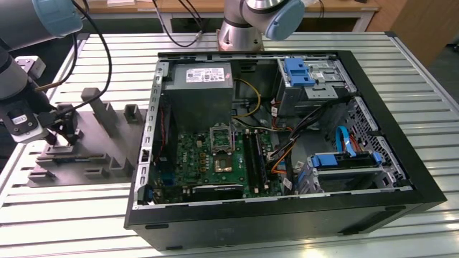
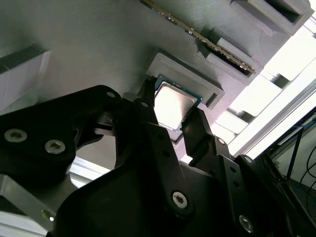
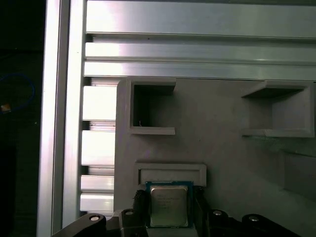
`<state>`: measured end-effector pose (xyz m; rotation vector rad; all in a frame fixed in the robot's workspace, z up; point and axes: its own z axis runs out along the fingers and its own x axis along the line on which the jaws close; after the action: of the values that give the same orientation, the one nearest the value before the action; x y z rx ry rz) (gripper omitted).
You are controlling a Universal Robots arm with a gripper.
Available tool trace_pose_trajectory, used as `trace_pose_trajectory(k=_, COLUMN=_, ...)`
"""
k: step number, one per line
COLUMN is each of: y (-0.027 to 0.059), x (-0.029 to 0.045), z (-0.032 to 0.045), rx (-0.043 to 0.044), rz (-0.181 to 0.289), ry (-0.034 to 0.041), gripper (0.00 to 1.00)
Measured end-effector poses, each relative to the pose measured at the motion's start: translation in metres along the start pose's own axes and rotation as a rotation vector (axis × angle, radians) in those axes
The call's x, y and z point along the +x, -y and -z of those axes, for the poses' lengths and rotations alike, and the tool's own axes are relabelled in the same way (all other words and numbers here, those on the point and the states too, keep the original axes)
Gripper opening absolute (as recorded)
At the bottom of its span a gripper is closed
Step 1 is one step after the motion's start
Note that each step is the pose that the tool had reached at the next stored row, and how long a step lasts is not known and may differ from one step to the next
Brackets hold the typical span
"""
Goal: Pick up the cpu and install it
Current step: 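Pick up the cpu and move it towards the insertion slot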
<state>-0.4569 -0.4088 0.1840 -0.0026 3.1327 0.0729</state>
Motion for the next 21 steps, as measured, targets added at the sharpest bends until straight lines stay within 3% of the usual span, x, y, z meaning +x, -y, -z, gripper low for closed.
trace_pose_trajectory(k=7, y=-0.0001, x=-0.0001, z=0.0006, rx=-0.0001, rz=0.0, ry=0.0005, gripper=0.47)
trace_pose_trajectory(k=14, y=-0.0005, x=-0.0001, z=0.0091, rx=0.0004, rz=0.0, ry=0.0002, gripper=0.47)
trace_pose_trajectory(k=21, y=-0.0005, x=-0.0001, z=0.0096, rx=-0.0013, rz=0.0, ry=0.0003, gripper=0.47)
